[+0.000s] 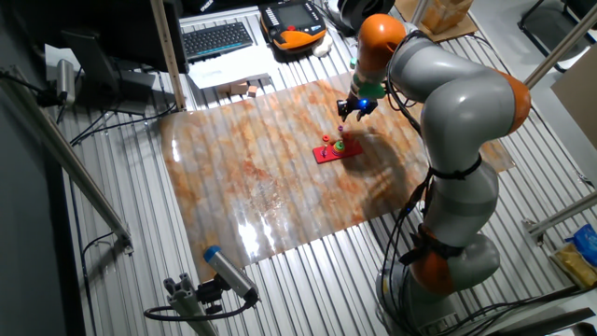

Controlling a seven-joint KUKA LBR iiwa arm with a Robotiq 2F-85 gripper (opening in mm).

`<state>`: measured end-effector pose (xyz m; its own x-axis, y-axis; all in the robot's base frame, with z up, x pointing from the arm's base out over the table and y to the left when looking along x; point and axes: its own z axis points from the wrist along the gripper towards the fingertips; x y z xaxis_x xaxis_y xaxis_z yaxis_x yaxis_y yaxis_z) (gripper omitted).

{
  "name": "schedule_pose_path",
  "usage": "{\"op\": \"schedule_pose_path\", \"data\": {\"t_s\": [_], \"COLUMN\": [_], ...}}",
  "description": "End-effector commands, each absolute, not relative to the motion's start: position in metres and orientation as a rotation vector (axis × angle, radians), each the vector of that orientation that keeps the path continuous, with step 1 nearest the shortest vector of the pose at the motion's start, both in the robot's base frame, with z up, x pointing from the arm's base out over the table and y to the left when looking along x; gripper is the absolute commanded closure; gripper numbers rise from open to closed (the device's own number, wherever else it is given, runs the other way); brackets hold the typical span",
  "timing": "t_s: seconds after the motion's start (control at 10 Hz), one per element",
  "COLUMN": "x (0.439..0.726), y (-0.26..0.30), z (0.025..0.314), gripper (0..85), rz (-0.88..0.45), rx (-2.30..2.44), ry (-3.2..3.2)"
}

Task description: Take out one Hanoi block and throw it aside

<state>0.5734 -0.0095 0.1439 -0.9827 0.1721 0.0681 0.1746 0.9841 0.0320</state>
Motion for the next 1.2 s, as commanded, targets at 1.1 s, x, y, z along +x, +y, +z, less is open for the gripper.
{"op": "schedule_pose_path", "data": {"t_s": [1.1], "x": [0.472], "y": [0.020], "z": [0.174], "gripper": [68.0], "rz": [-0.034], "rx": [-0.260], "ry": [-3.113]}}
